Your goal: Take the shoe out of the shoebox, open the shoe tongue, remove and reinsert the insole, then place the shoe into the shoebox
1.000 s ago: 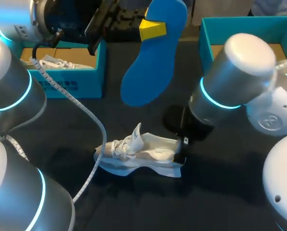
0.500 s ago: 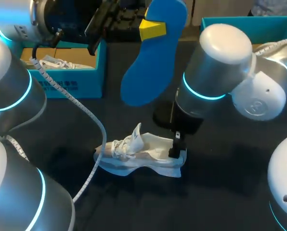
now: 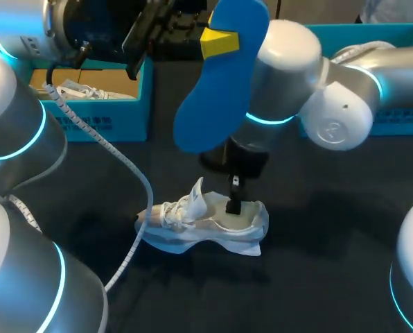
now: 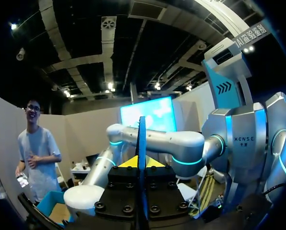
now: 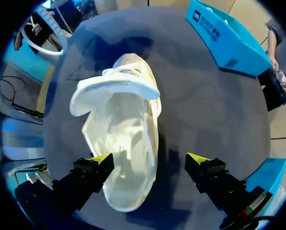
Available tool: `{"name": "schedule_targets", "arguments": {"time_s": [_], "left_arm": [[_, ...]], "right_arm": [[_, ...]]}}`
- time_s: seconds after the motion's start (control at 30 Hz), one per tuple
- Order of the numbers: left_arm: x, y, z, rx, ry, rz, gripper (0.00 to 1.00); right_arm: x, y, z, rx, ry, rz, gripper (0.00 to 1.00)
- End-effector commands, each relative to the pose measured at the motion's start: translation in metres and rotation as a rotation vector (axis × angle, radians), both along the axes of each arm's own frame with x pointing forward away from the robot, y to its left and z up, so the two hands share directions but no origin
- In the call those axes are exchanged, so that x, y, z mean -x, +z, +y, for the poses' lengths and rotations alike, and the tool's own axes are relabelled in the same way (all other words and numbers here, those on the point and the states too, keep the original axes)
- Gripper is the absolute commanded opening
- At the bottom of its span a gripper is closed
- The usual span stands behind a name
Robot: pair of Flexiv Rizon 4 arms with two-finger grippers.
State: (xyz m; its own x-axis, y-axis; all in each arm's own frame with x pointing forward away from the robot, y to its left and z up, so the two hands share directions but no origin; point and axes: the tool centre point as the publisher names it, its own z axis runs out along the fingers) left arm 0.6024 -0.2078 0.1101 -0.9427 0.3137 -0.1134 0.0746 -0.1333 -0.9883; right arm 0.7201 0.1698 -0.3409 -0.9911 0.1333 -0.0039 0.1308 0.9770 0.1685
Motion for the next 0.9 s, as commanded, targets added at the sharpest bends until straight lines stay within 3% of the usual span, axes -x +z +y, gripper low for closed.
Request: {"name": "schedule_targets", "arguments": {"time_s": [0.03, 0.2, 0.27, 0.3, 0.33, 0.4, 0.43, 0.47, 0.5, 0.9], "left_arm": [[-0.001, 0.0, -0.002, -0.002, -0.003, -0.001, 0.0], [-0.001, 0.0, -0.002, -0.002, -0.003, -0.001, 0.0], [-0.001, 0.0, -0.002, -0.002, -0.003, -0.001, 0.0], [-0.001, 0.0, -0.002, -0.002, -0.003, -0.001, 0.0], [-0.001, 0.0, -0.002, -0.002, -0.003, -0.001, 0.0], [-0.001, 0.0, -0.002, -0.002, -0.003, -0.001, 0.0], [-0.001, 0.0, -0.002, -0.002, -0.003, -0.001, 0.0], [-0.001, 0.0, -0.002, -0.002, -0.003, -0.001, 0.0], [-0.001, 0.0, -0.002, -0.002, -0.003, -0.001, 0.0], [-0.001, 0.0, -0.002, -0.002, -0.003, -0.001, 0.0]], "right_arm": [[-0.004, -0.027, 0.009, 0.005, -0.008, 0.018, 1.0], [-0.006, -0.041, 0.01, 0.008, -0.021, 0.041, 1.0], [-0.007, -0.047, 0.011, 0.023, -0.029, 0.047, 0.75], [-0.007, -0.048, 0.011, 0.024, -0.03, 0.048, 0.66], [-0.007, -0.049, 0.012, 0.026, -0.033, 0.052, 0.48], [-0.007, -0.053, 0.013, 0.028, -0.034, 0.056, 0.39], [-0.007, -0.055, 0.013, 0.036, -0.037, 0.063, 0.28], [-0.007, -0.056, 0.013, 0.047, -0.043, 0.066, 0.09], [-0.007, -0.056, 0.012, 0.053, -0.048, 0.067, 0.0], [0.0, -0.051, 0.008, 0.062, -0.055, 0.078, 0.0]]}}
